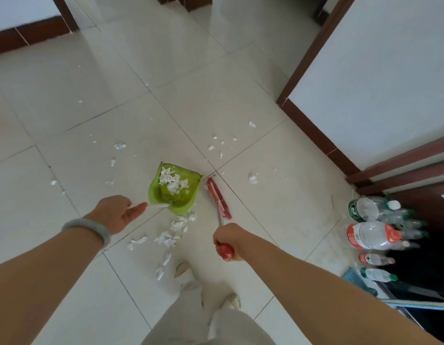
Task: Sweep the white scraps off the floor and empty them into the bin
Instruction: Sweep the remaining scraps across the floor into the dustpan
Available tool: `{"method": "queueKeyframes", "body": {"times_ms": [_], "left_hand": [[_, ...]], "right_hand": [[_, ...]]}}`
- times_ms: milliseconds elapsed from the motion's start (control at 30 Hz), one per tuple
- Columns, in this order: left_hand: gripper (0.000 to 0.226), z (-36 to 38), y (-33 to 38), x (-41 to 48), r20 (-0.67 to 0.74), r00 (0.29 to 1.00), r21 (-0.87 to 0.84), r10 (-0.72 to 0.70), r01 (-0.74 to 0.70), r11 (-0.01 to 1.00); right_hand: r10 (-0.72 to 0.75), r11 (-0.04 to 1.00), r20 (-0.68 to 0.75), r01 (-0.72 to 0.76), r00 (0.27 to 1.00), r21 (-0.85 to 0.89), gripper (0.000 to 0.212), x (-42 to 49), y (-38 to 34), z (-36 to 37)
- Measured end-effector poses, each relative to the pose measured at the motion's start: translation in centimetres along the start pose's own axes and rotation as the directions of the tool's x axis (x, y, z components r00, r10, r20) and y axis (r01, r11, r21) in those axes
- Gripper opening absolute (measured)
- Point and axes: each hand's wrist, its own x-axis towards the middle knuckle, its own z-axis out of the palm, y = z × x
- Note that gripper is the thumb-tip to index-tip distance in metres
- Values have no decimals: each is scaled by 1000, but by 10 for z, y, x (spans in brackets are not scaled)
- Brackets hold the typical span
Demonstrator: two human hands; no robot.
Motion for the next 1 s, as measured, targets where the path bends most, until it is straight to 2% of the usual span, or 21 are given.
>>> {"method": "queueKeyframes", "body": {"times_ms": [200, 433, 600, 767, 900, 1000], "left_hand": [[55, -13, -20, 8, -13, 1000, 1, -24, 24, 1000], [55, -33, -18, 21, 18, 998, 8, -61, 61, 998], [56, -43, 12, 38, 19, 998, 46, -62, 61, 997], [57, -50, 55, 55, 23, 996, 1, -84, 84, 996], [58, -53, 101, 75, 16, 993, -35, -121, 121, 992], [59, -56, 134, 87, 5, 990, -53, -137, 138, 989]], "right_hand": [[5, 999, 44, -6, 999, 31, 16, -10, -34, 6], [-39, 999, -19, 39, 999, 0, 12, -13, -52, -40], [-81, 996, -109, 86, 991, 36, 21, -6, -61, -105], [-39, 999, -218, 43, 975, 14, 15, 10, -68, -188], [-30, 999, -268, 35, 963, 14, 32, 29, -75, -260], [5, 1000, -288, -5, 958, 1, 31, 42, -78, -306]]}}
